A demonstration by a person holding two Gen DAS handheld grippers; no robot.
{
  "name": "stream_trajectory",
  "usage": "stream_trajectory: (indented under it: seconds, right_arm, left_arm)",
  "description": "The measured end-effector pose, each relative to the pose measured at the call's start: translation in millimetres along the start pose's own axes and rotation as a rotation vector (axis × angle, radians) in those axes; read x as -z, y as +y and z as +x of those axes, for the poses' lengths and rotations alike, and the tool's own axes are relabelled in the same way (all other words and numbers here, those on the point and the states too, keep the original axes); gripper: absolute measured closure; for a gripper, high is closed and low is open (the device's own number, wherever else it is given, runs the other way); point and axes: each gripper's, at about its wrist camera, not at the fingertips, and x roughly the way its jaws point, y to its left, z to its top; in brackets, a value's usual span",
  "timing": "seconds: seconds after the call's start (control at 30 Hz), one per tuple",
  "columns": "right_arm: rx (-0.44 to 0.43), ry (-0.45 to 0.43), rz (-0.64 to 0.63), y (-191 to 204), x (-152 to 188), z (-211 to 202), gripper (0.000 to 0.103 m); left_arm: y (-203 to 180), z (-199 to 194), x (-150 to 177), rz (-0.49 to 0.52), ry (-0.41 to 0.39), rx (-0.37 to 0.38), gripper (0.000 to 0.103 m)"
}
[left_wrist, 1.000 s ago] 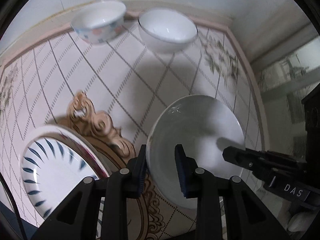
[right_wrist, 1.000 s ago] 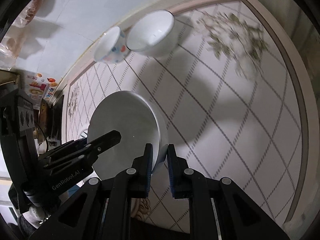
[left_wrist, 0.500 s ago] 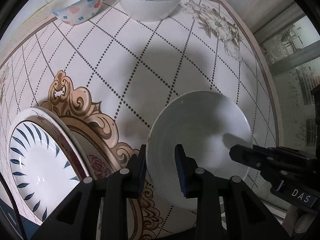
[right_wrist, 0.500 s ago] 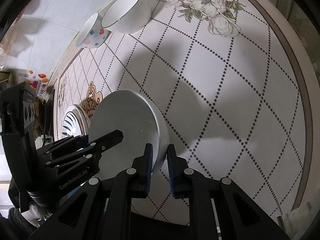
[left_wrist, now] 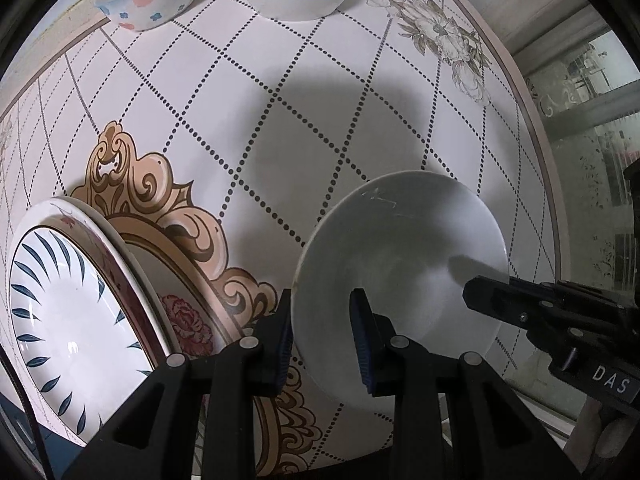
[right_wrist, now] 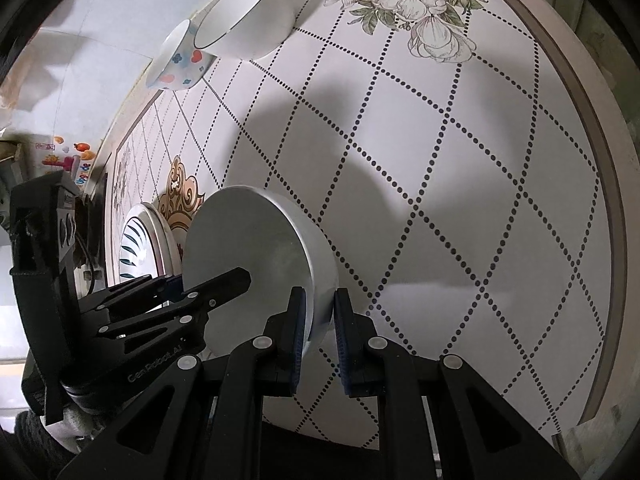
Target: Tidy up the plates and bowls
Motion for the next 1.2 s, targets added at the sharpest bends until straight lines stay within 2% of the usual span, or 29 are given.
stream_trajectory:
  seconds: [0.33, 0.43, 0.5, 0.53, 0.57, 0.6, 0.67, 0.8, 0.9, 1.07, 1.2]
  right_arm:
    - [-0.028, 0.055, 0.033, -4.2, -4.9, 0.9, 0.085]
    - [-0.029, 0.064, 0.041, -6.6, -6.4, -8.8, 0.085]
    - [-0.036, 0.062, 0.053, -8.8, -11.6, -19.4, 0.084]
    - [-0.042, 0.058, 0.057, -9.4, -15.9, -24.5, 0.082]
    - [-0.049, 0.050, 0.063, -10.1, -20.8, -29.0, 0.074]
    - [-0.058, 0.033, 0.071, -11.0, -27.7, -34.1, 0.063]
    - [-0.071, -0.001, 0.079, -12.2, -44.0, -42.7, 0.056]
    - [-0.081, -0.089, 0.059, -2.3, -99.3, -53.3, 0.056]
    - [-0.065, -0.135, 0.030, 9.5, -144.8, -50.5, 0.056]
    - [-0.028, -0.141, 0.014, 28.4, -209.4, -29.2, 0.056]
    - [-0.026, -0.115, 0.017, 38.8, -240.8, -11.6, 0.056]
  left_arm:
    - [16.5, -15.0, 6.7, -0.017, 0.034, 0.014, 0.079]
    - [18.4, -36.9, 9.9, -0.027, 0.005, 0.037, 0.078]
    - [18.1, -55.4, 7.3, -0.039, -0.046, 0.010, 0.078]
    - [17.2, -64.0, 3.8, -0.045, -0.072, 0.006, 0.078]
    - [15.9, -70.8, -0.4, -0.049, -0.095, 0.003, 0.077]
    - [15.0, -78.7, -8.8, -0.056, -0.123, -0.007, 0.070]
    - [18.4, -86.7, -27.2, -0.072, -0.161, -0.003, 0.066]
    - [40.3, -84.3, -85.8, -0.160, -0.190, 0.027, 0.066]
    - [56.9, -71.4, -126.9, -0.199, -0.195, -0.012, 0.066]
    - [78.6, -48.7, -172.6, -0.255, -0.161, 0.000, 0.066]
    - [88.0, -40.1, -190.5, -0.280, -0.142, 0.020, 0.066]
